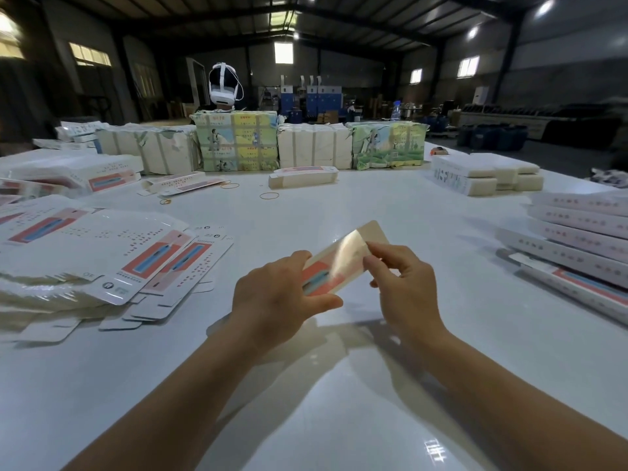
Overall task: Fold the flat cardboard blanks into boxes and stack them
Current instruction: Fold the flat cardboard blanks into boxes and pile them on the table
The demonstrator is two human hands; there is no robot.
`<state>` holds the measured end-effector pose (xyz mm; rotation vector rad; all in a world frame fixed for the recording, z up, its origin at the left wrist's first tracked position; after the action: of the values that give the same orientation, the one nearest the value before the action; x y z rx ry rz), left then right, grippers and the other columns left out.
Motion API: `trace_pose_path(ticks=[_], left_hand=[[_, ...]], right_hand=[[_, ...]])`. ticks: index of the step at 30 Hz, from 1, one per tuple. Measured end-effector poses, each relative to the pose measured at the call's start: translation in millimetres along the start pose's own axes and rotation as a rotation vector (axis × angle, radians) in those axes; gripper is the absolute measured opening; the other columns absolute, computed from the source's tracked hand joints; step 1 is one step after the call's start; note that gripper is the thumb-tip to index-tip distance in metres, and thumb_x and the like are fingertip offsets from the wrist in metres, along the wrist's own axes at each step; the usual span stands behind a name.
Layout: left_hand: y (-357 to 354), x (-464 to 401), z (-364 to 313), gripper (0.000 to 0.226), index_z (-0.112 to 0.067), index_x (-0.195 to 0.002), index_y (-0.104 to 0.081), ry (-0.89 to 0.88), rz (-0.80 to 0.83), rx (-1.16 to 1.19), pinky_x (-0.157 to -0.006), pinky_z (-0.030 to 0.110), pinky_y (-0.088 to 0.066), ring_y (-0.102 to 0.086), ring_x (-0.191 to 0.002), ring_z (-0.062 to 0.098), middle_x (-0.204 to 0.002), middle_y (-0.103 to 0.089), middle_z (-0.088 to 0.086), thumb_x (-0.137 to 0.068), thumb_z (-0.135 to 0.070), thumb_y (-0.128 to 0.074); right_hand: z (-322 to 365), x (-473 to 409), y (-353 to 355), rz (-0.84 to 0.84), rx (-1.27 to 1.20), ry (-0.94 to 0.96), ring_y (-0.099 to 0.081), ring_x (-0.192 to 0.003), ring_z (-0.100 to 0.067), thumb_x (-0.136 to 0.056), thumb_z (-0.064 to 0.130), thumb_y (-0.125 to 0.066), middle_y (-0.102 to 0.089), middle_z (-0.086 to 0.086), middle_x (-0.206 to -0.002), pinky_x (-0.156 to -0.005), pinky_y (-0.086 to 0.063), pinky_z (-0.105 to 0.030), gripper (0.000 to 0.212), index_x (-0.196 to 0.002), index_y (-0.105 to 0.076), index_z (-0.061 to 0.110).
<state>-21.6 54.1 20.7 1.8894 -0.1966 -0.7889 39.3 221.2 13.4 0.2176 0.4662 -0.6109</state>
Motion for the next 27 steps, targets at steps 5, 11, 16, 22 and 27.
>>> trace_pose_path(ticks=[5,11,16,22,27], left_hand=[[-1,1,3,0.061,-0.032,-0.117,-0.048,0.007,0.083,0.023,-0.076,0.038,-0.054,-0.062,-0.087,0.017,-0.107,-0.062,-0.011,-0.072,-0.071,-0.058],[-3,1,1,0.063,-0.032,-0.119,-0.046,-0.018,0.115,-0.038,-0.077,0.036,-0.053,-0.061,-0.089,0.018,-0.110,-0.061,-0.010,-0.072,-0.071,-0.059],[-6,1,-2,0.061,-0.030,-0.116,-0.047,-0.028,0.070,-0.062,-0.065,0.027,-0.049,-0.057,-0.077,0.015,-0.105,-0.062,-0.010,-0.073,-0.072,-0.056],[-7,0,-8,0.060,-0.029,-0.113,-0.047,-0.019,0.044,-0.070,-0.055,0.021,-0.039,-0.053,-0.071,0.012,-0.093,-0.056,-0.013,-0.073,-0.074,-0.053],[-6,3,-6,0.060,-0.028,-0.116,-0.049,-0.042,0.071,0.005,-0.063,0.023,-0.050,-0.058,-0.074,0.010,-0.093,-0.053,-0.015,-0.074,-0.072,-0.053]], right_hand=[[-1,-5,3,0.049,-0.016,-0.036,-0.056,-0.067,-0.010,-0.091,0.006,-0.058,-0.061,0.000,-0.077,-0.057,-0.048,-0.013,0.045,-0.129,-0.050,0.030],[-3,-6,-1,0.136,0.084,-0.035,-0.058,-0.065,-0.003,-0.091,0.008,-0.056,-0.066,0.011,-0.073,-0.063,-0.045,-0.021,0.024,-0.106,-0.068,0.022],[-3,-4,-6,0.146,0.153,-0.017,-0.056,-0.061,-0.002,-0.093,0.008,-0.050,-0.065,0.015,-0.067,-0.060,-0.046,-0.025,0.034,-0.075,-0.065,0.034],[-3,-7,-6,0.121,0.244,0.006,-0.056,-0.084,-0.010,-0.097,0.018,-0.050,-0.057,0.001,-0.096,-0.068,-0.042,-0.011,0.019,-0.089,-0.062,0.032],[-24,-17,8,0.103,0.035,-0.326,-0.051,-0.113,-0.019,-0.079,0.020,-0.075,-0.041,-0.001,-0.133,-0.092,-0.046,-0.036,0.086,-0.145,-0.022,0.032]])
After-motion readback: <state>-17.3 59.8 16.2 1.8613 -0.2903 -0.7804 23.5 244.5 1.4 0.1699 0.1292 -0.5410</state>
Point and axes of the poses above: each hand's wrist, its own x-axis away from the middle knuckle, its own y-axis out of the back of the hand, z = x × y, the point moved 6 cm from there along -x, towards the middle knuckle
